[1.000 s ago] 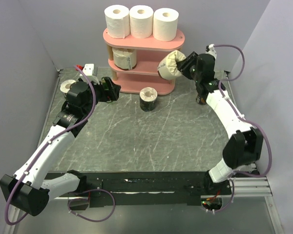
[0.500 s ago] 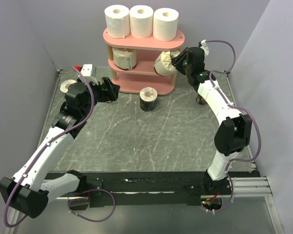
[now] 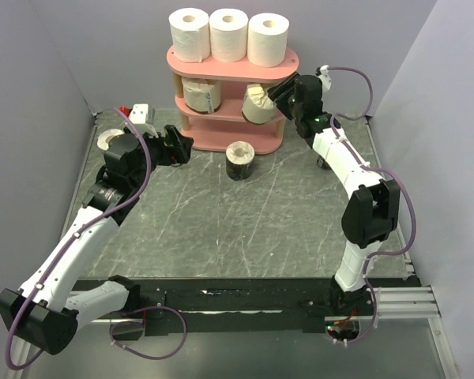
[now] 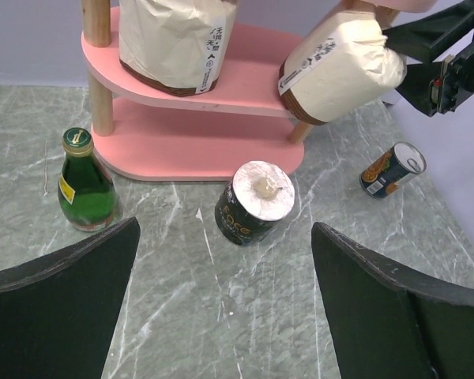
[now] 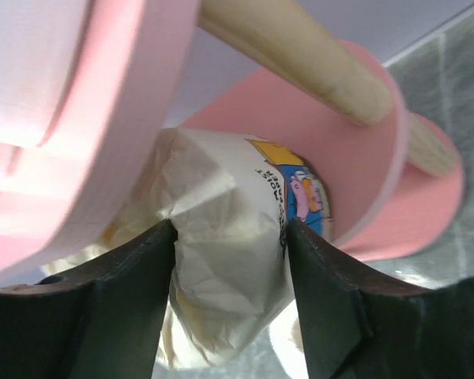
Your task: Place and organize the paper towels onto the shelf
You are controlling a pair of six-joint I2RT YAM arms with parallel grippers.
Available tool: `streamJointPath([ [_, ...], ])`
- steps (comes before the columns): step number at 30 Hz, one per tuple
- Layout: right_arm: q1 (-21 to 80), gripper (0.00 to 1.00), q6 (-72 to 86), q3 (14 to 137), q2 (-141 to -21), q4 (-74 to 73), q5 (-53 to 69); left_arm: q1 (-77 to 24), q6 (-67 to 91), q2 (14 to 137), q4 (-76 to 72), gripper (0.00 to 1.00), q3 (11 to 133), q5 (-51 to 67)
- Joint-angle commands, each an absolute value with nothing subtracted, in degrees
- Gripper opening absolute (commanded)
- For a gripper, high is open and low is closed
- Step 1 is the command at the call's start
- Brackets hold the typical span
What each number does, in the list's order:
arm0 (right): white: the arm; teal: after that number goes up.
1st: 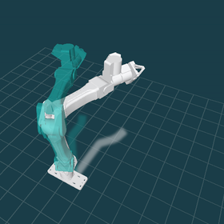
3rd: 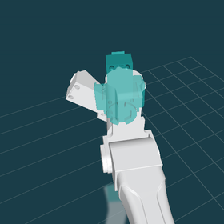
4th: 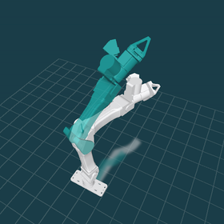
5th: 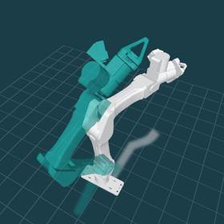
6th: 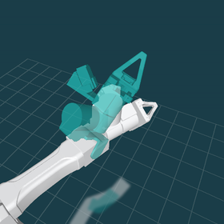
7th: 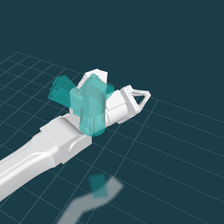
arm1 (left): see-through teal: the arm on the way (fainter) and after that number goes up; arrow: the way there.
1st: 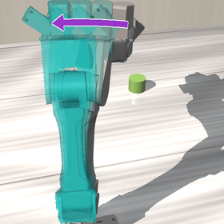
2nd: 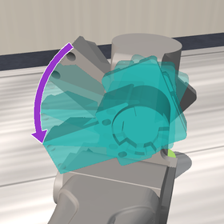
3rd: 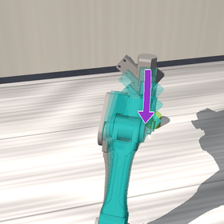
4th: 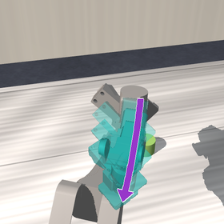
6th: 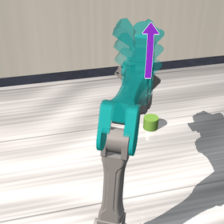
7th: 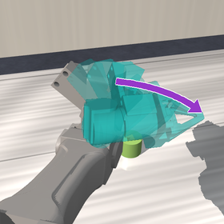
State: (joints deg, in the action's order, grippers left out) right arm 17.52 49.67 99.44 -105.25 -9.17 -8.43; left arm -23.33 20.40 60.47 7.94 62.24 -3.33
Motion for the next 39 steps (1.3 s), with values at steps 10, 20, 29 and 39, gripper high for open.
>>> streamJointPath([
  [10,18.3,0.68,51.1,101.2,-103.4,-4.8,-9.3,-23.0,20.3,58.9,5.4,0.96,62.2,-3.5],
  [20,18.4,0.73,48.2,103.0,-102.7,-4.9,-7.6,-22.7,20.4,58.9,5.2,0.96,62.1,-3.2],
  [29,18.4,0.75,44.7,101.6,-101.4,-2.0,-2.7,-22.5,20.4,58.9,4.9,0.96,62.0,-2.2],
  [39,18.5,0.67,43.2,96.2,-96.8,-0.4,-2.7,-22.5,20.3,58.6,4.7,0.96,61.7,-2.2],
])
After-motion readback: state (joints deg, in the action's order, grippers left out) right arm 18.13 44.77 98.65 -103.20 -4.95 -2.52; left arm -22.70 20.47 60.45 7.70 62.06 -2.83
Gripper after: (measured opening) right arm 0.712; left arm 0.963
